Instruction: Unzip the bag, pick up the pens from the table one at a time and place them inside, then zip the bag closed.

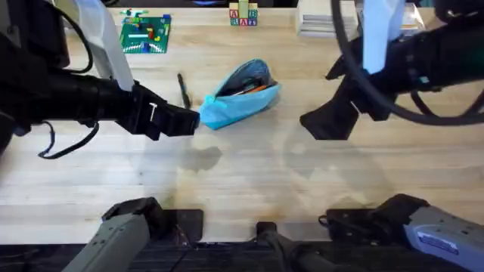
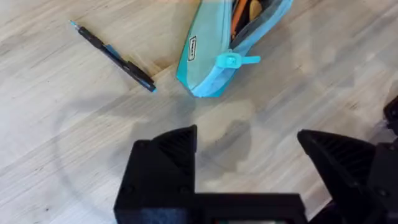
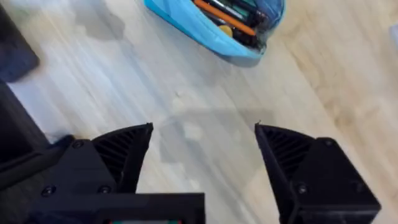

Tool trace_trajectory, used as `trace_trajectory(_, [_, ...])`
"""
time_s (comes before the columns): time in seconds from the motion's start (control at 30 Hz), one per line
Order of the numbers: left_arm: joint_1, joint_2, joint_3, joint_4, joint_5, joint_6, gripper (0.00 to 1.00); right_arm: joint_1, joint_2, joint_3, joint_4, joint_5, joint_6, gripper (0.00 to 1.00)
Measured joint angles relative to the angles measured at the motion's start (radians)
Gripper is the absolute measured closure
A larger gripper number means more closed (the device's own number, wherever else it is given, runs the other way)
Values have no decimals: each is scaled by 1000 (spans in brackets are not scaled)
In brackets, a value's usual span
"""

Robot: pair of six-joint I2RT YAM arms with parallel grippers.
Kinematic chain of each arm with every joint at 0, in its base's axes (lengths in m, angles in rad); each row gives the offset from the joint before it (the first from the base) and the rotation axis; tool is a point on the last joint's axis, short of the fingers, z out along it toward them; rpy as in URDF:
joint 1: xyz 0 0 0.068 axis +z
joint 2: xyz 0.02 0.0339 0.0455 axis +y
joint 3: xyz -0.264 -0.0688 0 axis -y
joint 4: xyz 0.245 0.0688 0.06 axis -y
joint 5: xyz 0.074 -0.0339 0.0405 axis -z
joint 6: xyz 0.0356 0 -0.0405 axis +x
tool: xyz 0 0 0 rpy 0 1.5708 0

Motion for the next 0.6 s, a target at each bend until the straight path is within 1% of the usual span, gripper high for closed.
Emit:
trace_trajectory(0.23, [0, 0, 0, 1, 0, 0, 6, 0, -81, 0, -65, 1, 99, 5])
trace_trajectory(0.37, [0, 0, 0, 9, 0, -26, 6, 0, -136, 0, -88, 41, 146, 6])
trace_trajectory(0.47, [0, 0, 0, 12, -2, -86, 6, 0, -179, 0, -104, 68, 166, 6])
trace_trajectory(0.53, [0, 0, 0, 15, -24, -151, 5, 0, -206, 0, -123, 79, 173, 6])
trace_trajectory(0.6, [0, 0, 0, 28, -65, -233, 5, 0, -228, 0, -147, 83, 177, 6])
